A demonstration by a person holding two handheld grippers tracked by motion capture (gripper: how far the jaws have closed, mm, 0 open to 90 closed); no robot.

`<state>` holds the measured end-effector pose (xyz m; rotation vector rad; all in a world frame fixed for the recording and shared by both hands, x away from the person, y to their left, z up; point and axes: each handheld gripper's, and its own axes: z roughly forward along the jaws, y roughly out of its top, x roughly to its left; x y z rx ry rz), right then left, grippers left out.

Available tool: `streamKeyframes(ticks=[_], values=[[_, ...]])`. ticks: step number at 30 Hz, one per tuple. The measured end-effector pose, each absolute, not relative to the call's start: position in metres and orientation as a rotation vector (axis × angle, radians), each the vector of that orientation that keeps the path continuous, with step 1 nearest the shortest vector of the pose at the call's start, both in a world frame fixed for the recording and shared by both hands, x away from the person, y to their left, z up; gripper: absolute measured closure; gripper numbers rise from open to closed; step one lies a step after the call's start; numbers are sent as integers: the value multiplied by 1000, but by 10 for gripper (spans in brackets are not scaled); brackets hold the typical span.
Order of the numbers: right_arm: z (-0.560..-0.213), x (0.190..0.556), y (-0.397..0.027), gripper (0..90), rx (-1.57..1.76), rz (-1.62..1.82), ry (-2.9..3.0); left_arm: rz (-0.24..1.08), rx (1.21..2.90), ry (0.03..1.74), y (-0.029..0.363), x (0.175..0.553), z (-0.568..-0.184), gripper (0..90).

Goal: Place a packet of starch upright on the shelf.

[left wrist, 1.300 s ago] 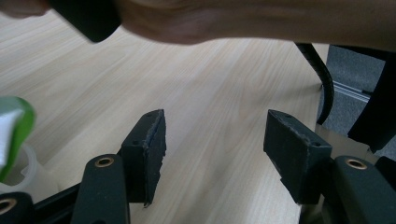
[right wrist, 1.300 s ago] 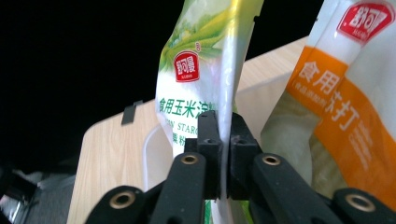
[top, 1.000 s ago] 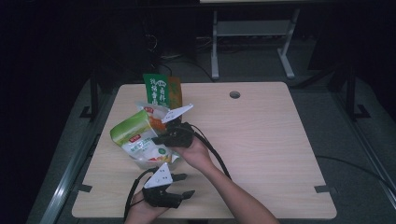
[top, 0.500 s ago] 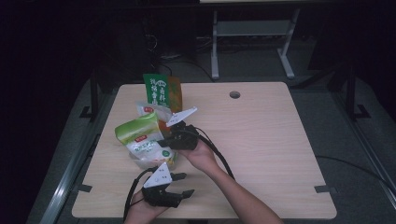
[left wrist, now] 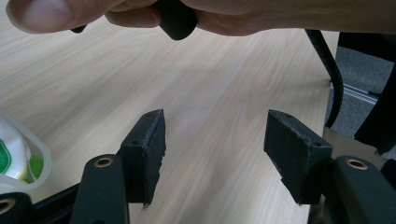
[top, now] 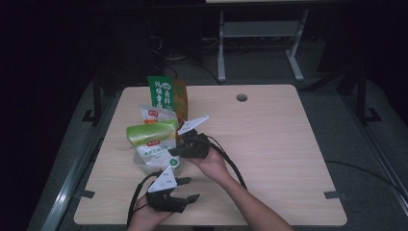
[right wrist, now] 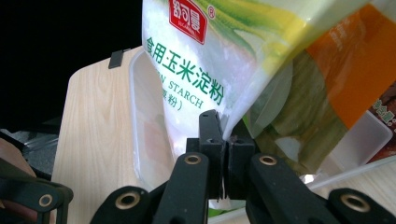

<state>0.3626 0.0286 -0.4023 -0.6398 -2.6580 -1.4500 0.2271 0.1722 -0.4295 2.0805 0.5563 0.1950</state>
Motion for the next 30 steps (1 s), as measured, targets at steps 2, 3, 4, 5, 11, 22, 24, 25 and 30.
streamKeyframes(ticks=[2,3,4,5,11,22,24,25,30], values=[[-402,362,29,880,-638,-1447,-2663,201,2084,554,172,227,-429,382],[-402,362,29,880,-638,-1444,-2660,203,2085,554,173,228,-429,382],[-402,362,29,880,-638,-1444,-2660,204,2087,557,173,228,-430,382],[-402,362,29,880,-639,-1441,-2660,202,2085,564,173,228,-430,379],[-401,364,27,799,-639,-1440,-2636,218,2081,567,173,230,-430,359],[-389,367,7,634,-633,-1476,-2598,224,2083,574,172,232,-430,340],[-388,368,4,607,-630,-1471,-2599,221,2079,580,171,232,-430,337],[-387,368,2,595,-636,-1470,-2595,222,2078,582,171,232,-430,335],[-383,370,-7,542,-639,-1473,-2597,226,2087,579,171,233,-430,329]])
